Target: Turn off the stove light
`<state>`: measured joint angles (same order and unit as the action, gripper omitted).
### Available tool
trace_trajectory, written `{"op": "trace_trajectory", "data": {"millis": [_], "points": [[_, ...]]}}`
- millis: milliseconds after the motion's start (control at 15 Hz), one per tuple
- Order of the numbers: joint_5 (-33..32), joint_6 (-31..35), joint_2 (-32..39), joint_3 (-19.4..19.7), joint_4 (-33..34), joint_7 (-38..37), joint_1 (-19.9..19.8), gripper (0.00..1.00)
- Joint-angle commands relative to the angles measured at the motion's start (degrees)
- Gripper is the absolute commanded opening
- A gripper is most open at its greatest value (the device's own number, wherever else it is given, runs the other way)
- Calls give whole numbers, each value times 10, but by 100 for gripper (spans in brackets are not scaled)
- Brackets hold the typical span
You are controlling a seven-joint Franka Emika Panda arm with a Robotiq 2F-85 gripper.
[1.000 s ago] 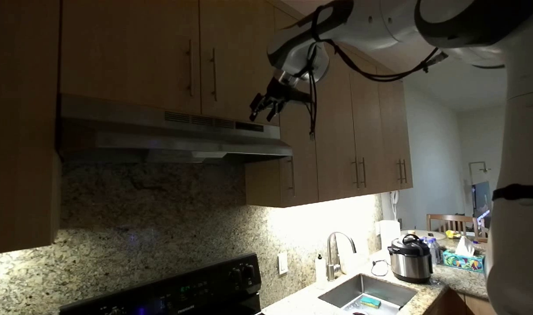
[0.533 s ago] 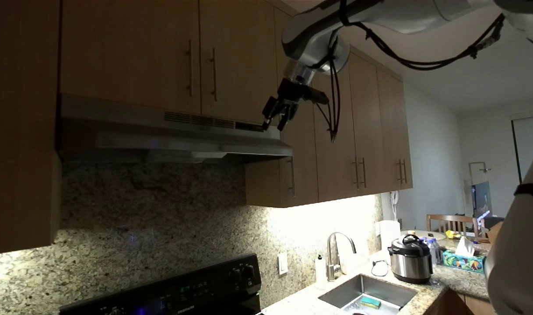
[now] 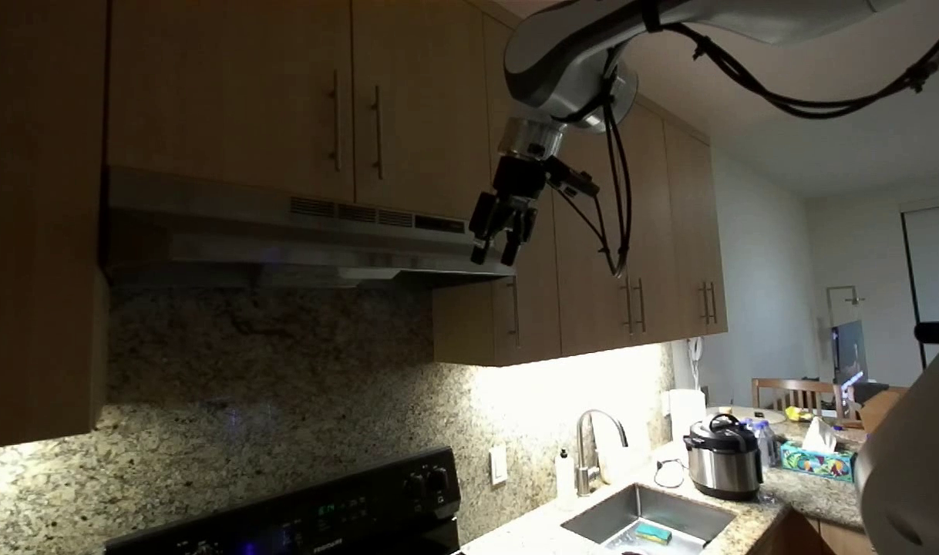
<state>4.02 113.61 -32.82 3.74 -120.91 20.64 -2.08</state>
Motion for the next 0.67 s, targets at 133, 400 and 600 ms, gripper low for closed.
{"op": "trace_trajectory", "data": {"millis": [133, 400, 600], "points": [[-43, -21, -39, -28, -69, -82, 0, 100], [-80, -5, -49, -36, -131, -132, -6, 100], [-77, 1, -45, -28, -164, -143, 1, 100]]}}
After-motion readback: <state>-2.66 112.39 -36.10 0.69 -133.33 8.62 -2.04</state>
